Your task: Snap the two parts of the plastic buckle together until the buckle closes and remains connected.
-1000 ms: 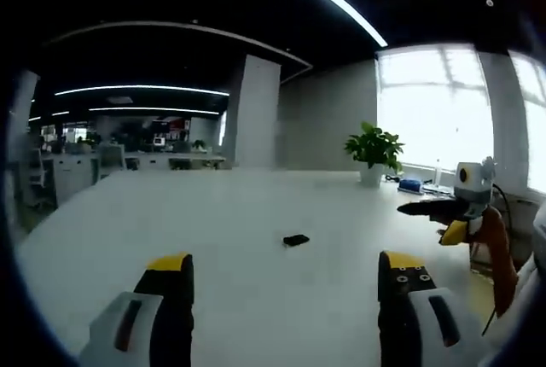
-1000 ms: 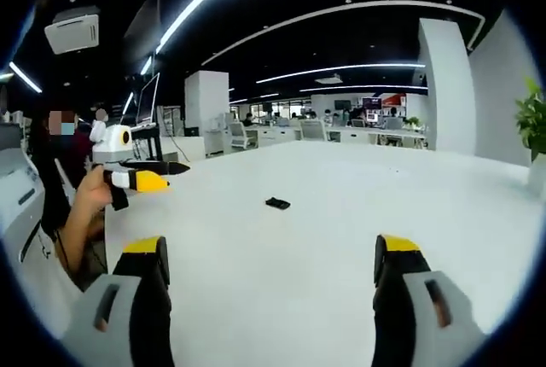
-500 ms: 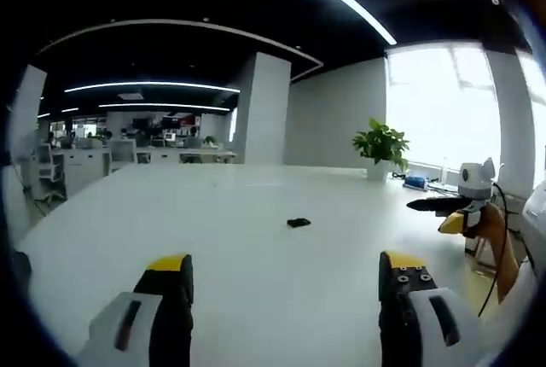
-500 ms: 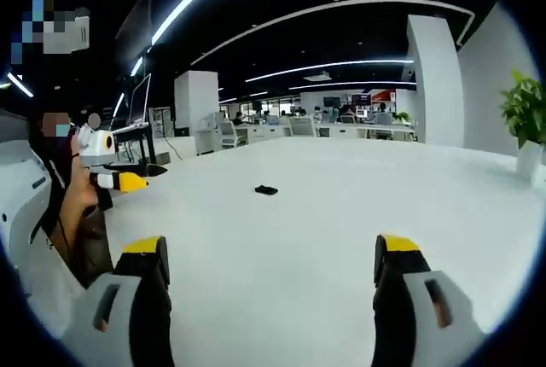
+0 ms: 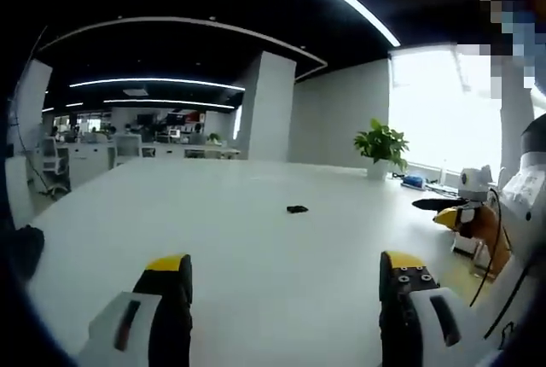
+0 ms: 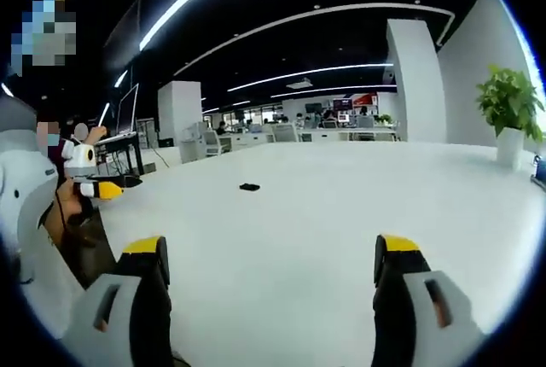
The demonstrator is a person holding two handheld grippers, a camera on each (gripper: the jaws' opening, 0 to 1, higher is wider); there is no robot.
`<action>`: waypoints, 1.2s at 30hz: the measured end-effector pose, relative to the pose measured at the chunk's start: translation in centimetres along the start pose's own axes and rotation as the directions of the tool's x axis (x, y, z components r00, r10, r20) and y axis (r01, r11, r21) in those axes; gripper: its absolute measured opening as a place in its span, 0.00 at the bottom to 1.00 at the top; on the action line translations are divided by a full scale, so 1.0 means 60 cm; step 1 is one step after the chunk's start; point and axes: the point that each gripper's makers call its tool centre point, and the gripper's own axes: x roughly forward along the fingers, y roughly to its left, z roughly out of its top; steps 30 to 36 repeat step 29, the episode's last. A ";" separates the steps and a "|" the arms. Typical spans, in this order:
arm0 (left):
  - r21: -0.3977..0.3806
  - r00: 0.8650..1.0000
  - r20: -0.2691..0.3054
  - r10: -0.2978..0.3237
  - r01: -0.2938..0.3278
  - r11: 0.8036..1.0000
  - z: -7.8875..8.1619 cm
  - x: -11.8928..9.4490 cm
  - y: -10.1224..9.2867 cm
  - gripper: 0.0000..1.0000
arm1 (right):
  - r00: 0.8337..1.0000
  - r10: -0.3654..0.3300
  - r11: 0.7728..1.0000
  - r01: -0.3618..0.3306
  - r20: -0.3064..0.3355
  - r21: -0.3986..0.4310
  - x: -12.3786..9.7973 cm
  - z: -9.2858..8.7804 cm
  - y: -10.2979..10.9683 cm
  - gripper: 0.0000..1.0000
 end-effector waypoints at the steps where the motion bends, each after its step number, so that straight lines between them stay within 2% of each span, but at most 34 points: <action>1: -0.003 1.000 0.003 0.003 -0.003 1.000 0.000 -0.002 0.001 0.92 | 1.000 -0.003 1.000 0.003 -0.001 0.002 0.000 0.000 -0.001 1.00; 10: -0.001 1.000 -0.019 0.023 -0.023 1.000 -0.006 -0.002 0.011 0.91 | 1.000 -0.020 1.000 0.020 -0.009 -0.014 -0.003 0.002 -0.001 1.00; 21: -0.021 0.999 0.027 0.020 -0.020 1.000 0.009 -0.003 0.015 0.91 | 1.000 0.010 1.000 -0.010 0.005 -0.018 -0.002 0.010 0.009 1.00; 36: -0.023 0.999 0.032 0.017 -0.017 1.000 0.007 -0.006 0.011 0.91 | 1.000 0.017 1.000 -0.017 0.005 -0.015 -0.002 0.008 0.011 1.00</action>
